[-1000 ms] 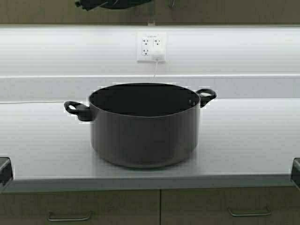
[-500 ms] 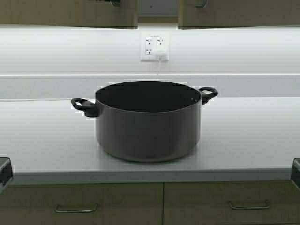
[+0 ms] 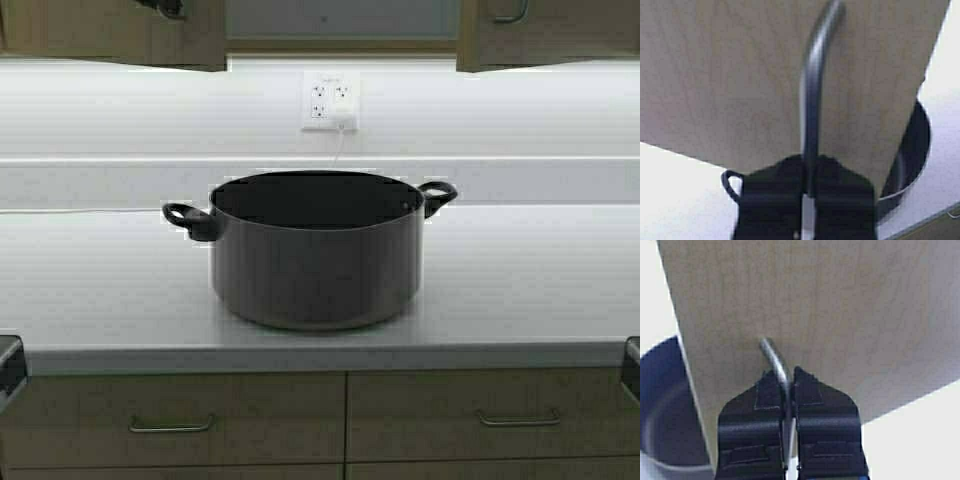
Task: Open the cabinet, put the pot inside, then close it
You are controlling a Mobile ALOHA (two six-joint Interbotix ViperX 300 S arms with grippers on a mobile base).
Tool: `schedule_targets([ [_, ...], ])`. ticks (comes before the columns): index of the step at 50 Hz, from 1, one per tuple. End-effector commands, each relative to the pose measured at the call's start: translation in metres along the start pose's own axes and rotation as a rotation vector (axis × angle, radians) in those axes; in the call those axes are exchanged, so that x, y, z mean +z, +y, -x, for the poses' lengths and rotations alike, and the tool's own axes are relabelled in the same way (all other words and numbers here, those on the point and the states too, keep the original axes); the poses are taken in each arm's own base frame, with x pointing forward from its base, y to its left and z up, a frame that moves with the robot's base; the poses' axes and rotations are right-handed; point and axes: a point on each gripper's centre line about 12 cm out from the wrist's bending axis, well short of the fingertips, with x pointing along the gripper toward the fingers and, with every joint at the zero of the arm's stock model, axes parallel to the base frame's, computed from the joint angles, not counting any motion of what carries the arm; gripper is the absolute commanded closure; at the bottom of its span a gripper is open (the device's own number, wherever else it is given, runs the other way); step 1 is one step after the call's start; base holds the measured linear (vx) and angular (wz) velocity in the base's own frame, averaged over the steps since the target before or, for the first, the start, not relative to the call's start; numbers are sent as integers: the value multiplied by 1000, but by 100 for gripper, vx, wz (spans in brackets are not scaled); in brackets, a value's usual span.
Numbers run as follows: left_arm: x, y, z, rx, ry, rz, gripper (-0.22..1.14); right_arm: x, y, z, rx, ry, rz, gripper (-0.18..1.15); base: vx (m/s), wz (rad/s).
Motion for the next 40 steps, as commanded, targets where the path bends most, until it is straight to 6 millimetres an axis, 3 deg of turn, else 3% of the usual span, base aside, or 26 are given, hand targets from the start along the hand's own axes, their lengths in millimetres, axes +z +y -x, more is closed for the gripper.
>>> schedule_targets([
  [1,27,34,16,120,-97,20,89,9,-26,3,-93,-27,8,90,-7,-9],
  [11,22,34,22,120,-95,23,89,4,-37,-4,-125,1,4,91,-8,-8],
  [17,18,33,20,118,-78,-2,80,0,-37,-12,-117,26,-8,77,-9,-4],
  [21,14,32,21,108,-52,-42,54,-3,-34,-8,-96,57,-16,48,-9,0],
  [26,13,29,26,92,-20,-87,0,-6,-29,3,-60,106,-18,4,-8,4],
  [29,13,28,31,84,-7,-93,-19,-3,-25,12,-42,114,-14,-10,-7,4],
  [40,16,20,63,43,22,-87,8,5,-12,59,30,151,10,-2,-3,3],
])
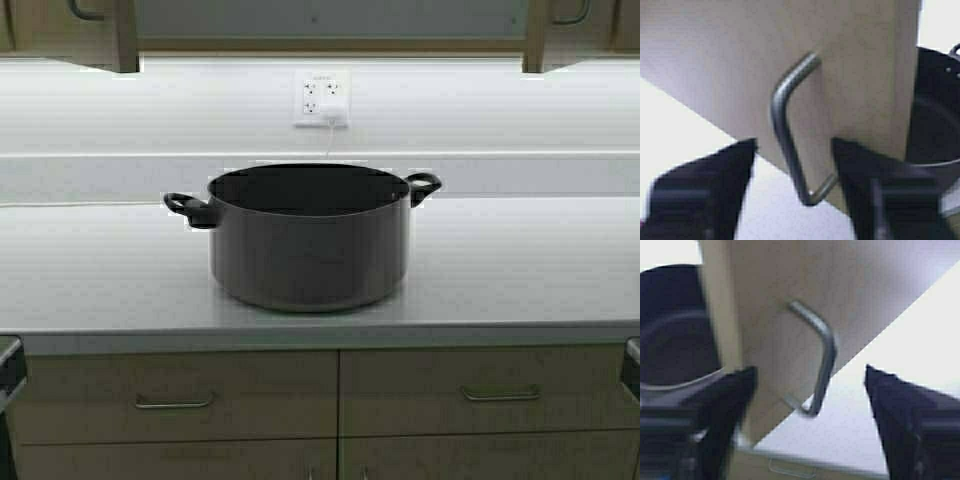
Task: Open the cabinet, put the pot inside, then close it
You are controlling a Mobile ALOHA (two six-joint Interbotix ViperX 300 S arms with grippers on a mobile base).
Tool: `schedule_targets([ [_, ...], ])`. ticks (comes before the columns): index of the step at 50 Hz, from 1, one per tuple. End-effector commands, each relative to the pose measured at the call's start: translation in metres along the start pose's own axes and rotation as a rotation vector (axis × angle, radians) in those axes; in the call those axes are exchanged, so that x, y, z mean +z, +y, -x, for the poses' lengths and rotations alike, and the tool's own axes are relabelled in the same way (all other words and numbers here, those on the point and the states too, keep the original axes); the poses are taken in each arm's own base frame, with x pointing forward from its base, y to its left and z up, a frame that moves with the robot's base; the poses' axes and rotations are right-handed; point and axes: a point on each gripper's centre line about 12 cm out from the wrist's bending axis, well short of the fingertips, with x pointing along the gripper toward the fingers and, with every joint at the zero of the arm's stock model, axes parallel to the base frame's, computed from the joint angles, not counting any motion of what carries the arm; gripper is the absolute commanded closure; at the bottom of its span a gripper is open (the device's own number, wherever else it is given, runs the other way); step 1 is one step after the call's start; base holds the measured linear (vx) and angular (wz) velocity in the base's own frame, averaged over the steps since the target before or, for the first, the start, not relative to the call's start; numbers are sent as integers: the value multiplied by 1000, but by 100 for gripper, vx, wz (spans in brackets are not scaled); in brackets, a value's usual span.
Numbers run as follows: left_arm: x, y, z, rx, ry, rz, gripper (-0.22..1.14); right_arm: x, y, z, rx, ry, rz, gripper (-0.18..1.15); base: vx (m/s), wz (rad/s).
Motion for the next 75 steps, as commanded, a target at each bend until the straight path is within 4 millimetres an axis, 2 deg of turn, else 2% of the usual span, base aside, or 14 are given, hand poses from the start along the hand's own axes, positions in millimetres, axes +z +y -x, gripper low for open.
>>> schedule_targets([
  [1,10,-5,23,-34,-10,-8,12,5,11,31,51,4,33,-1,-3,4],
  [4,13,-13,34,-72,-20,-16,31,6,15,46,73,10,26,4,-4,4],
  [7,18,-24,44,-129,-42,-26,61,8,18,58,90,9,13,17,-3,6],
  [9,22,-33,49,-171,-68,-38,84,10,21,64,101,-10,1,29,-3,2],
  [12,28,-46,52,-230,-101,-38,106,12,28,67,141,-30,-6,55,-3,4],
  [15,32,-61,49,-291,-130,-31,101,16,41,64,200,-56,-1,87,-3,5],
  [18,34,-76,42,-342,-146,-17,88,19,53,58,245,-95,13,104,-3,5],
  [21,34,-93,30,-384,-149,-14,83,25,67,50,287,-140,27,100,-4,6],
  [27,33,-124,-3,-426,-139,-1,89,31,92,20,328,-172,50,87,-5,5],
  [42,60,-162,-103,-362,-216,68,89,47,103,-70,242,-185,20,91,-4,4],
  [50,65,-145,-162,-271,-192,113,89,51,86,-116,169,-146,-1,91,0,0],
  [57,57,-105,-185,-175,-170,160,89,43,57,-132,100,-105,-22,91,0,-1],
  [67,44,-63,-172,-86,-153,175,89,28,22,-118,19,-74,-48,91,2,-1],
  [75,39,-55,-148,-73,-167,163,88,27,14,-94,-10,-118,-49,91,2,-1],
])
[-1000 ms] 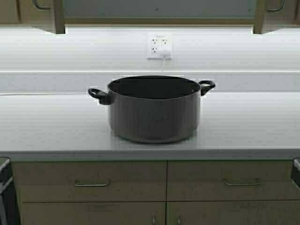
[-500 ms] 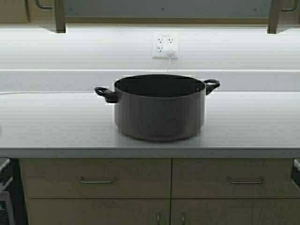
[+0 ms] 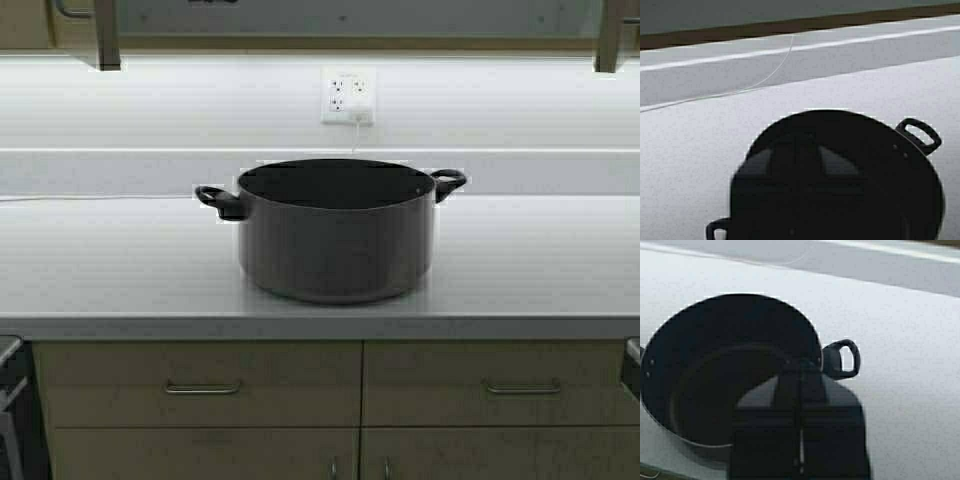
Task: Open the cabinet, put the pot inside, then close it
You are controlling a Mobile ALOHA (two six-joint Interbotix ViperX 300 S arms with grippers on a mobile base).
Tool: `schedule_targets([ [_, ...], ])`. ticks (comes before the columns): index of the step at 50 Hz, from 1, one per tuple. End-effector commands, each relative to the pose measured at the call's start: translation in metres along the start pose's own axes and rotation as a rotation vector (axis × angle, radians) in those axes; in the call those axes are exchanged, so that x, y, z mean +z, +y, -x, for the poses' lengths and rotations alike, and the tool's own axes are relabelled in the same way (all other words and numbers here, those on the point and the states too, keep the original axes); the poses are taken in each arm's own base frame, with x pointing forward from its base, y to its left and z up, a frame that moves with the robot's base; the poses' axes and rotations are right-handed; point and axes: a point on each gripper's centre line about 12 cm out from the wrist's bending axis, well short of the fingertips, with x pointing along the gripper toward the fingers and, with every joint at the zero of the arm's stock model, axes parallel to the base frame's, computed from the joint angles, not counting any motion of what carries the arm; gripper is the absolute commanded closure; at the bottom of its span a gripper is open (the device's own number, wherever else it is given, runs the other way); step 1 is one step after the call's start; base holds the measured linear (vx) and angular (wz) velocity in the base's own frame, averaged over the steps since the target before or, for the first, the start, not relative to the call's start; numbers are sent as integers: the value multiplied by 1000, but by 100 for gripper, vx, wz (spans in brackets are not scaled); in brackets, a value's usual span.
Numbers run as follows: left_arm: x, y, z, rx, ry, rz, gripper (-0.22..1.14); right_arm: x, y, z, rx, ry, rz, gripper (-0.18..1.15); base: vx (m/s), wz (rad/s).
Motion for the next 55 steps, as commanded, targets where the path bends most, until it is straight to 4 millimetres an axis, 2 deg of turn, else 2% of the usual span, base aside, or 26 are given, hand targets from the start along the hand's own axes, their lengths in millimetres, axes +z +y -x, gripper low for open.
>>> schedule_targets([
  [1,16,6,24,11,-57,-7,88,15,-8,26,-33,-87,4,91,3,-2],
  [7,10,0,41,-7,-71,0,83,17,-6,38,-33,-120,-9,88,3,-1],
  [11,4,-19,52,-53,-88,-8,69,14,10,41,13,-118,-11,75,2,-2],
  [15,-5,-38,60,-100,-111,-13,45,7,27,43,64,-103,-31,47,2,-1],
  [16,-8,-42,62,-113,-116,-14,39,4,33,43,83,-97,-50,35,2,-1],
  [20,-22,-57,73,-152,-137,0,11,-11,47,44,124,-66,-151,3,2,0],
  [23,-34,-62,81,-171,-157,46,-7,-26,54,46,134,-66,-223,-10,1,0],
  [26,-49,-64,90,-185,-175,113,-14,-45,60,48,132,-88,-262,-8,1,0],
  [32,-89,-55,107,-209,-183,280,-11,-89,64,57,113,-149,-350,-6,1,1],
  [38,-128,-49,114,-227,-163,424,-11,-126,60,63,93,-198,-487,-7,1,2],
  [45,-169,-44,112,-227,-167,526,-11,-151,62,59,124,-201,-554,-7,0,0],
  [55,-222,-37,99,-236,-191,719,-11,-185,62,38,110,-194,-648,-7,0,0],
])
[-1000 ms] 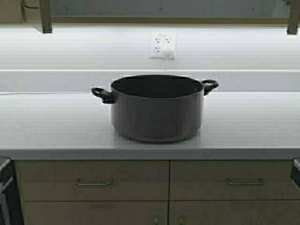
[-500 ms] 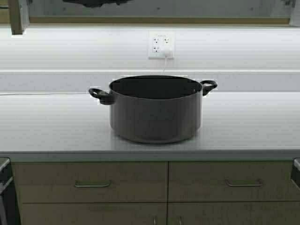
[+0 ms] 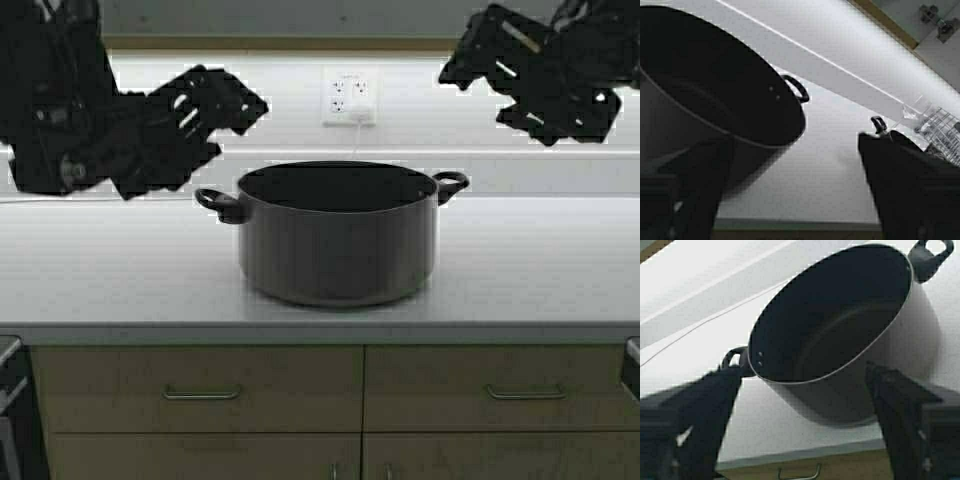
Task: Open the cabinet, put the pot inside, then close it
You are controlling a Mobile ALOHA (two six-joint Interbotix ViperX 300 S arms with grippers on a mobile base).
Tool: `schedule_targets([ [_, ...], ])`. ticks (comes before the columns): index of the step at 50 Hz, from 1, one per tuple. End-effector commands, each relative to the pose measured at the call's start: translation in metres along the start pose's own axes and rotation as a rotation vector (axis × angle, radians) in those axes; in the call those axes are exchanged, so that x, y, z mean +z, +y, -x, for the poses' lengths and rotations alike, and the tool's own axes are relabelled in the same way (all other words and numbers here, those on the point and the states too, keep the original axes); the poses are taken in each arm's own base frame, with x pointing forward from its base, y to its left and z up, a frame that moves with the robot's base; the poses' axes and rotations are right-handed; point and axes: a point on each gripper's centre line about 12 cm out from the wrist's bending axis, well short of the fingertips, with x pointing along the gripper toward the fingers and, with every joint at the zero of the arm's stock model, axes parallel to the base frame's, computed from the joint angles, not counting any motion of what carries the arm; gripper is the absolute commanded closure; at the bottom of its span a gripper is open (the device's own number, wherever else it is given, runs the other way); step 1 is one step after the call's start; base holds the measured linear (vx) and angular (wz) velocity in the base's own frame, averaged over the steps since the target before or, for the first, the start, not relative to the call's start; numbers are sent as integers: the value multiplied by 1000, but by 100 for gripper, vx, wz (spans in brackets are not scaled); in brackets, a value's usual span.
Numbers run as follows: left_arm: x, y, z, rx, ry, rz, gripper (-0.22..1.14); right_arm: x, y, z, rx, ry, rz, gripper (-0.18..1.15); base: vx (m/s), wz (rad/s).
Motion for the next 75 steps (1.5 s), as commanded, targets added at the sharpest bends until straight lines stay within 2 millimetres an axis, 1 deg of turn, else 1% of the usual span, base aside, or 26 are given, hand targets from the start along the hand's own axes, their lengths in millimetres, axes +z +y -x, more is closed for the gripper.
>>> schedule_targets([
  [1,-18,22,-3,-10,-51,119,-11,-12,-13,-11,-9,-41,-47,-7,0,0],
  [4,-27,35,-6,12,-55,194,-11,-20,-24,-16,-24,-53,-83,-7,0,0],
  [7,-35,48,-12,36,-52,250,-11,-25,-30,-23,-19,-60,-118,-7,0,0],
  [9,-39,55,-17,45,-58,267,-11,-27,-35,-26,-13,-67,-137,-7,0,0],
  [12,-42,60,-26,41,-71,269,-11,-27,-45,-31,-5,-85,-169,-7,0,0],
  [19,-39,71,-46,26,-129,283,-11,-24,-71,-46,-8,-110,-255,-7,0,0],
  [26,-34,86,-62,24,-184,305,-11,-22,-90,-64,22,-123,-310,-7,0,0],
  [30,-37,95,-69,24,-197,335,-11,-20,-98,-71,48,-175,-340,-7,0,0],
  [33,-41,101,-71,27,-199,364,-11,-22,-101,-77,70,-190,-365,-6,1,2],
  [38,-49,108,-72,35,-191,402,-11,-34,-105,-85,94,-155,-421,-7,1,2],
  [40,-51,109,-72,38,-187,409,-11,-38,-106,-84,107,-151,-429,-6,2,1],
  [46,-53,110,-69,42,-173,410,-11,-43,-109,-79,163,-206,-437,-6,4,3],
  [54,-53,108,-66,40,-163,412,-11,-52,-115,-77,142,-194,-444,-7,5,2],
  [62,-52,108,-67,37,-167,410,-11,-50,-115,-79,144,-212,-435,-6,6,0],
  [72,-50,107,-74,21,-183,411,-11,-43,-116,-94,172,-259,-434,-6,8,1],
  [75,-49,107,-75,18,-189,410,-11,-42,-115,-96,174,-265,-435,-6,11,4],
])
